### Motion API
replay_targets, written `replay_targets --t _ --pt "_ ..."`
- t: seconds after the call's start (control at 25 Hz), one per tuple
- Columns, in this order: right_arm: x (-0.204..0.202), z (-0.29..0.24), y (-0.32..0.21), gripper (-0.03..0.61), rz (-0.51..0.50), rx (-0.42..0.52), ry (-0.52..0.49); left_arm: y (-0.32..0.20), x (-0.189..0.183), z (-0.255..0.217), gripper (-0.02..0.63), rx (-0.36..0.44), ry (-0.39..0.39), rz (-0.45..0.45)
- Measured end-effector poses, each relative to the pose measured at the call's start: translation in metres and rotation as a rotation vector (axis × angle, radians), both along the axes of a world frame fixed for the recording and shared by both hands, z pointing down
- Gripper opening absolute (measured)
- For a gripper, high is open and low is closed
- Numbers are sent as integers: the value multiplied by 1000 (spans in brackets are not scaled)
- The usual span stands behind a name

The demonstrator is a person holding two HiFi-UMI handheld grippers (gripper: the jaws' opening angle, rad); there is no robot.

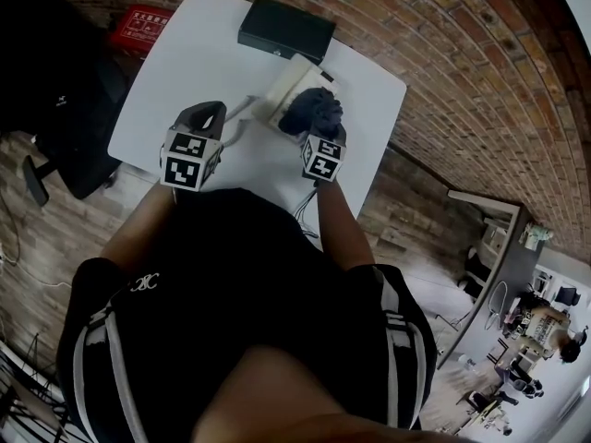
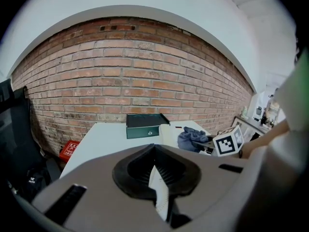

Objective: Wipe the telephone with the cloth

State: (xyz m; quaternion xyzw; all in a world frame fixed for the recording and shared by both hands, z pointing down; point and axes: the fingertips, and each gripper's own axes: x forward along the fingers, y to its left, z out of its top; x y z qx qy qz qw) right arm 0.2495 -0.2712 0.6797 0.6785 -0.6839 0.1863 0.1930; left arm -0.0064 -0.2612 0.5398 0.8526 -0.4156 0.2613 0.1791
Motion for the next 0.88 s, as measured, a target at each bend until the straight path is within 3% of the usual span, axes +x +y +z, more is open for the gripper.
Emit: replay_targets --t 0.88 --pt "-33 12 40 63 -127 -53 23 8 3 5 -6 -11 9 9"
